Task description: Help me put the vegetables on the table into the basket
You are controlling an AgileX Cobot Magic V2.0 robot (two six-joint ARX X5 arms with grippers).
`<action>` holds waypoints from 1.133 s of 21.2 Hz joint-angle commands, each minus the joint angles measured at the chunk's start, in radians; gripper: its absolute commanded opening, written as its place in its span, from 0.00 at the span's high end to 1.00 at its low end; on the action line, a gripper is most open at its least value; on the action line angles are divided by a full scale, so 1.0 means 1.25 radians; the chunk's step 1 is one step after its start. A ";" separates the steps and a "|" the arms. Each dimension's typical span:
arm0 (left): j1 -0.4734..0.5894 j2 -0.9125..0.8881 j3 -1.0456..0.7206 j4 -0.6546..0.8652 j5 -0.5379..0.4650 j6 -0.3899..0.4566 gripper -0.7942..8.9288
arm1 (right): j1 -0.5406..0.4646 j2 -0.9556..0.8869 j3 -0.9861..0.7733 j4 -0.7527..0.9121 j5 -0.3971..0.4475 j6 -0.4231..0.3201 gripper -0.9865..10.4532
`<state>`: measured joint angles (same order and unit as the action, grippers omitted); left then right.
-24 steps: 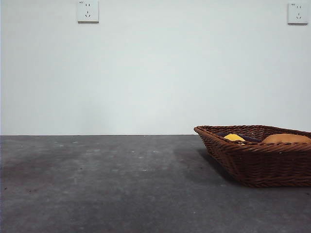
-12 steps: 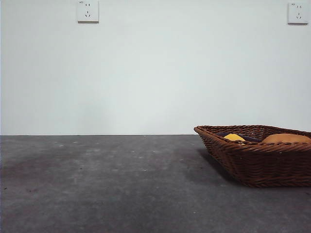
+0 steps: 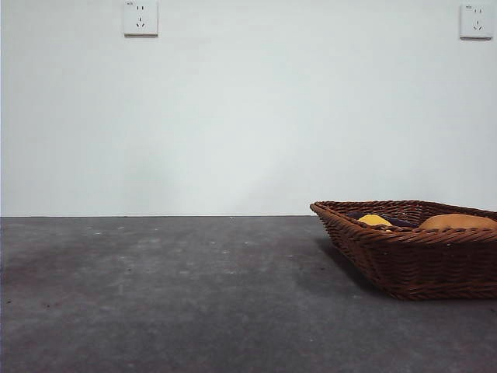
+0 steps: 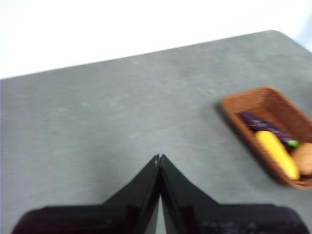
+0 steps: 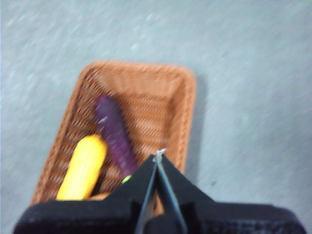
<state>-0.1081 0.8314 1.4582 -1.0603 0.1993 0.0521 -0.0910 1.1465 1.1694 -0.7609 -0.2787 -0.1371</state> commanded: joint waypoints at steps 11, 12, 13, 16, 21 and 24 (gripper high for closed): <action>0.167 -0.415 -0.578 0.588 -0.040 0.127 0.92 | 0.000 0.002 0.000 0.010 0.020 0.003 0.91; 0.167 -0.442 -0.648 0.626 -0.040 0.109 0.92 | 0.000 0.002 0.000 0.010 0.020 0.003 0.91; 0.167 -0.466 -0.716 0.663 -0.040 0.094 0.92 | 0.000 0.002 0.000 0.010 0.020 0.003 0.91; 0.167 -0.523 -0.888 0.744 -0.040 0.076 0.92 | 0.000 0.002 0.000 0.010 0.020 0.003 0.91; 0.167 -0.625 -1.065 0.764 -0.058 0.057 0.92 | 0.000 0.002 0.000 0.010 0.020 0.003 0.91; 0.167 -0.662 -1.120 0.765 -0.059 0.047 0.92 | 0.000 0.002 0.000 0.010 0.020 0.003 0.91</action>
<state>0.0978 0.0063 0.0647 -0.1188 0.1287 0.1242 -0.0910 1.1461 1.1694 -0.7540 -0.2577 -0.1371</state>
